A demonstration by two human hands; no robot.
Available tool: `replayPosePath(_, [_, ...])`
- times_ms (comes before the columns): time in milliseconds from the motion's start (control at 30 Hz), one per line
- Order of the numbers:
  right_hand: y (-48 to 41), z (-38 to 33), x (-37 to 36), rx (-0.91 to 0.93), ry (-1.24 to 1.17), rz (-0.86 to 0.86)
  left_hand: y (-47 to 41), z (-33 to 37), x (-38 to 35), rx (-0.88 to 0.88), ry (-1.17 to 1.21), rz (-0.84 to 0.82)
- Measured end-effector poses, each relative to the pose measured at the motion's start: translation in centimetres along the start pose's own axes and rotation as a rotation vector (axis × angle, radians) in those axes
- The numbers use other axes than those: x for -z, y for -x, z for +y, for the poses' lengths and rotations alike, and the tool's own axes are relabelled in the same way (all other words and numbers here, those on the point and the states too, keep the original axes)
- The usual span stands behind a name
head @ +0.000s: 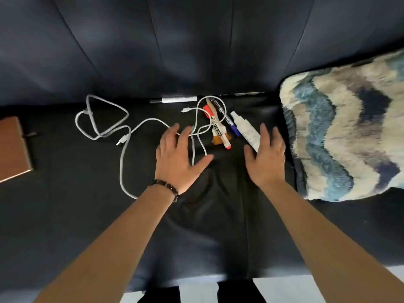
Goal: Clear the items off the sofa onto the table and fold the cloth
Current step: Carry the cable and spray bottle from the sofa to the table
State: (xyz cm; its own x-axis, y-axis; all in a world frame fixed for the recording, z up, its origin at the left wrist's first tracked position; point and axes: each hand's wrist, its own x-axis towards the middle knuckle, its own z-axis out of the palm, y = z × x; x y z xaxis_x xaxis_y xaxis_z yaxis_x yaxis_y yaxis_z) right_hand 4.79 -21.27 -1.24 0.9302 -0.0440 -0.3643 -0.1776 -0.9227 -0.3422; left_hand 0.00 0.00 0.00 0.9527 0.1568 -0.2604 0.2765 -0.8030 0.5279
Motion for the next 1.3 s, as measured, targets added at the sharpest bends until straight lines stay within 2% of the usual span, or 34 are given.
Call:
replayPosePath(100, [-0.9, 1.0, -1.0, -0.046, -0.021, -0.049, -0.5, -0.5, -2.3, 0.122, -0.164, -0.147])
replayPosePath(167, [0.2, 1.5, -1.4, 0.0, -0.024, -0.07, 1.5, -1.1, -3.0, 0.03, -0.314, -0.197])
replayPosePath(233, [2.3, 1.6, -1.5, 0.039, -0.027, -0.046, 4.4, -2.2, -3.3, -0.077, -0.379, -0.165])
replayPosePath(367, [5.2, 1.7, -0.9, -0.074, -0.053, -0.119, 8.9, -3.3, -3.0, -0.123, -0.268, 0.008])
replayPosePath(533, [8.4, 2.6, -0.4, -0.143, -0.08, -0.22, 11.9, -4.0, -1.4, -0.031, -0.307, 0.147])
replayPosePath(767, [11.1, 2.9, 0.0, -0.108, -0.056, -0.302, 12.6, -3.5, -0.9, 0.003, -0.269, 0.023])
replayPosePath(867, [12.4, 2.8, 0.1, -0.137, -0.085, -0.369, 13.9, -2.2, -0.4, -0.051, -0.245, 0.091])
replayPosePath(1000, [15.3, 2.3, 1.2, -0.274, -0.222, -0.486, 17.9, 0.8, 1.2, 0.002, -0.096, 0.102])
replayPosePath(1167, [19.2, 0.7, 6.3, -0.355, -0.302, -0.48, 21.6, 7.0, 7.1, 0.053, 0.018, 0.076])
replayPosePath(1300, [21.1, 0.0, 10.7, -0.342, -0.39, -0.447, 21.4, 10.6, 12.8, 0.119, 0.136, 0.163])
